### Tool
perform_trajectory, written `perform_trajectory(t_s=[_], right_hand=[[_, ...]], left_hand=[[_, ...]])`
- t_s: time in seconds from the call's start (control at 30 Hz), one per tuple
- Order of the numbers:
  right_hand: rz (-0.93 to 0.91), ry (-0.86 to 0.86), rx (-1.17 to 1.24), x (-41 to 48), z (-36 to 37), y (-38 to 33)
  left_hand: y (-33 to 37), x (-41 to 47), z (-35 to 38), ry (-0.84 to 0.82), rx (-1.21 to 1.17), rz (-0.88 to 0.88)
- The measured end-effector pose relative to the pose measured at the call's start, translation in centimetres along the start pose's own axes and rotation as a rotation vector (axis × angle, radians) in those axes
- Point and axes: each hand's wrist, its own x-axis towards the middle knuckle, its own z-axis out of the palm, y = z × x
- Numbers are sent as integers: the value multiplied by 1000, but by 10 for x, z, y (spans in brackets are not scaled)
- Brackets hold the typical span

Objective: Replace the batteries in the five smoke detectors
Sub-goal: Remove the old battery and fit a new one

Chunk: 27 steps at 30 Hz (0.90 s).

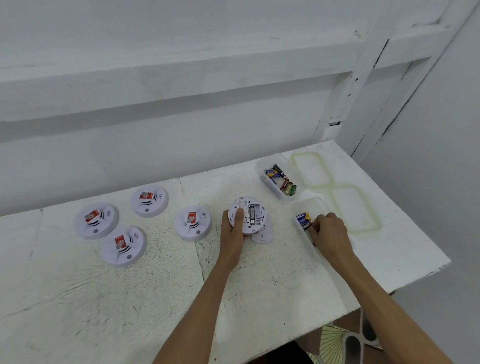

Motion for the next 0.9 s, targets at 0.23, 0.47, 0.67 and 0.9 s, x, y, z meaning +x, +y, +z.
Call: perform_trajectory(t_s=[0.23, 0.47, 0.67, 0.9], right_hand=[[-74, 154, 11, -1, -3, -10], [-370, 303, 213, -7, -6, -44], [-660, 103, 196, -8, 8, -71], [-720, -38, 107, 3, 12, -92]], left_hand=[[0, 0, 0, 3, -6, -5], [0, -1, 0, 2, 0, 9], [0, -1, 2, 13, 23, 31], [1, 0, 1, -7, 55, 79]])
